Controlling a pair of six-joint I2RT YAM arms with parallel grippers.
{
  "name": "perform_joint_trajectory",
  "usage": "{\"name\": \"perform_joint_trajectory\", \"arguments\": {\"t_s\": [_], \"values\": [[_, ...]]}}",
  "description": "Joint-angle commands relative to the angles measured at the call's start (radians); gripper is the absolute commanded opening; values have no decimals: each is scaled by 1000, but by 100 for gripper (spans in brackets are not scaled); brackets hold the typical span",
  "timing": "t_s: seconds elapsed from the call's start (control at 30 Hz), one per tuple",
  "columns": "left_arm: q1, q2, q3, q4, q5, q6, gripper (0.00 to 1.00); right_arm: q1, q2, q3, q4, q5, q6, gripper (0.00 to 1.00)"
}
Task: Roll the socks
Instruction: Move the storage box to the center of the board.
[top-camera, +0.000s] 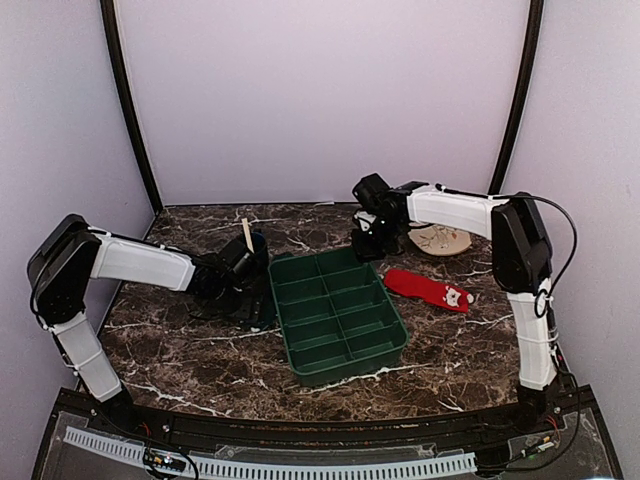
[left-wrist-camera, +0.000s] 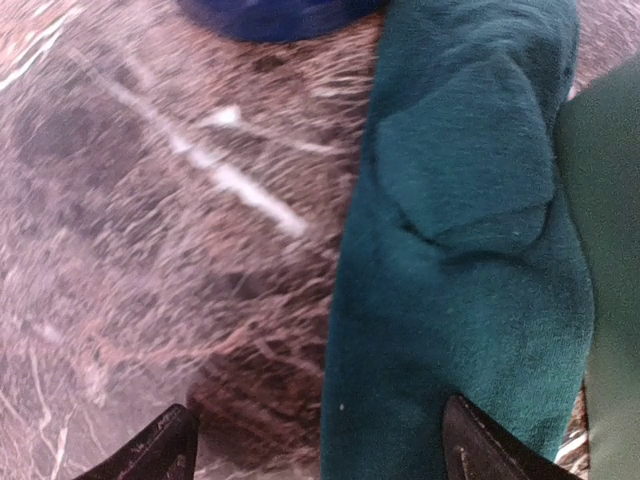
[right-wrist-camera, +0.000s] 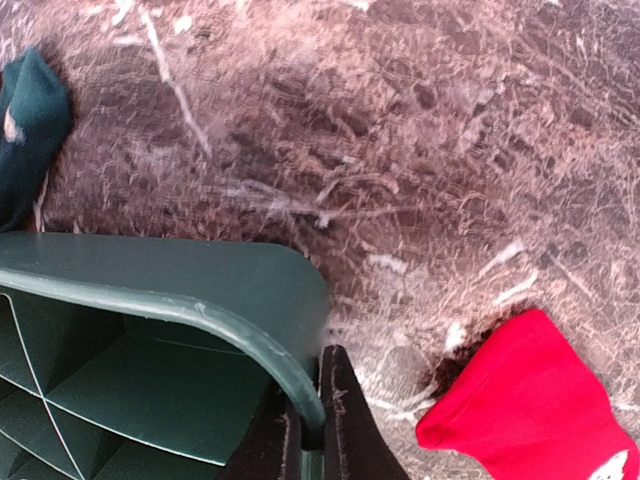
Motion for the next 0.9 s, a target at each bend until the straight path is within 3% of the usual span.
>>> {"name": "perform_joint_trajectory", "arguments": {"t_s": [0.0, 0.6, 0.87], "values": [[4, -16, -89, -148, -41, -56, 87, -27, 52, 84, -18, 56, 54, 0], [-14, -113, -132, -176, 17, -38, 87, -122, 309, 465, -33, 59, 124, 0], [-36, -137, -145, -158, 70, 1, 86, -134, 360, 509, 53, 67, 154, 0]]}}
